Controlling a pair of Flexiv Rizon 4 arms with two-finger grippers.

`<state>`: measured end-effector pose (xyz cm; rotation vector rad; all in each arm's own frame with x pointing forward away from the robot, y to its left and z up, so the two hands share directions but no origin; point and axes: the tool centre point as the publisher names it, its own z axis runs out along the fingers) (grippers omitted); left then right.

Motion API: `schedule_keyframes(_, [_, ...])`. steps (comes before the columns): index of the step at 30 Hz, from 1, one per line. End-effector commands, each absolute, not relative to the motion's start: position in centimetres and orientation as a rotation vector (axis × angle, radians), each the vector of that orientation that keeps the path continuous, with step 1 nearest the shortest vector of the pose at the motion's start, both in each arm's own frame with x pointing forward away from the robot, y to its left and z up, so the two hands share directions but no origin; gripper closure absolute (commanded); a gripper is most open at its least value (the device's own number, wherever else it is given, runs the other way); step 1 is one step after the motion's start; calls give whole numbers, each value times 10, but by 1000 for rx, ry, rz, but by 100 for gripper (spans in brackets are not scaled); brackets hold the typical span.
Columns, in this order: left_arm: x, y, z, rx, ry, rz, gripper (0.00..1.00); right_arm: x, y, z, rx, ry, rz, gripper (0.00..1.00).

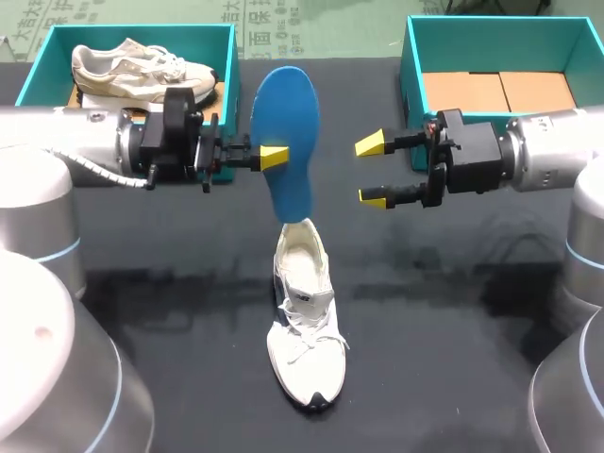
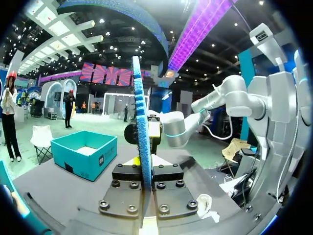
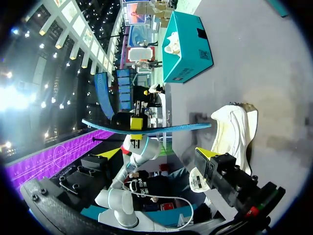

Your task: Take the shoe out of the shoebox, open the shoe tongue, remove and reinsert the insole, then place the shoe into the shoebox

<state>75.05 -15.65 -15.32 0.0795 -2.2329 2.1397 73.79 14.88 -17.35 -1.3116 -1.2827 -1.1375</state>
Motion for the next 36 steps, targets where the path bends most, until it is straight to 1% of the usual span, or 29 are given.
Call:
schedule_keyframes(1, [747,-146,-147,-939,-2448,2427,100,738,151,-174,-1314,-1284,-1136,0])
schedule_keyframes(3, [756,-142,-145,-900,-2351,2497,100,738,151,-174,-1314,-1284,-1136,0])
schedule_keyframes(13, [756,-142,-145,-900,-2351,2497,100,738,151,-174,-1314,-1284,-1136,0])
schedule_keyframes(20, [761,-144,-151,-1228,-2387,2530,100,738,151,-174,-1314,-1284,-1136,0])
schedule_keyframes(23, [762,-141,-149,-1291,-2430,2503,100,738,151,-174,-1314,-1284,-1136,0])
schedule_keyframes(25, [764,-140,-146,-1290,-2573,2414,100,738,151,-174,-1314,-1284,-1136,0])
schedule_keyframes(28, [764,-140,-146,-1290,-2573,2414,100,738,151,-174,-1314,-1284,-1136,0])
schedule_keyframes(29, [764,-140,-146,-1290,-2573,2414,62,738,151,-174,-1314,-1284,-1136,0])
schedule_keyframes(30, [764,-140,-146,-1290,-2573,2414,66,738,151,-174,-1314,-1284,-1136,0])
schedule_keyframes(31, [764,-140,-146,-1290,-2573,2414,100,738,151,-174,-1314,-1284,-1136,0])
schedule_keyframes(36, [764,-140,-146,-1290,-2573,2414,100,738,151,-174,-1314,-1284,-1136,0])
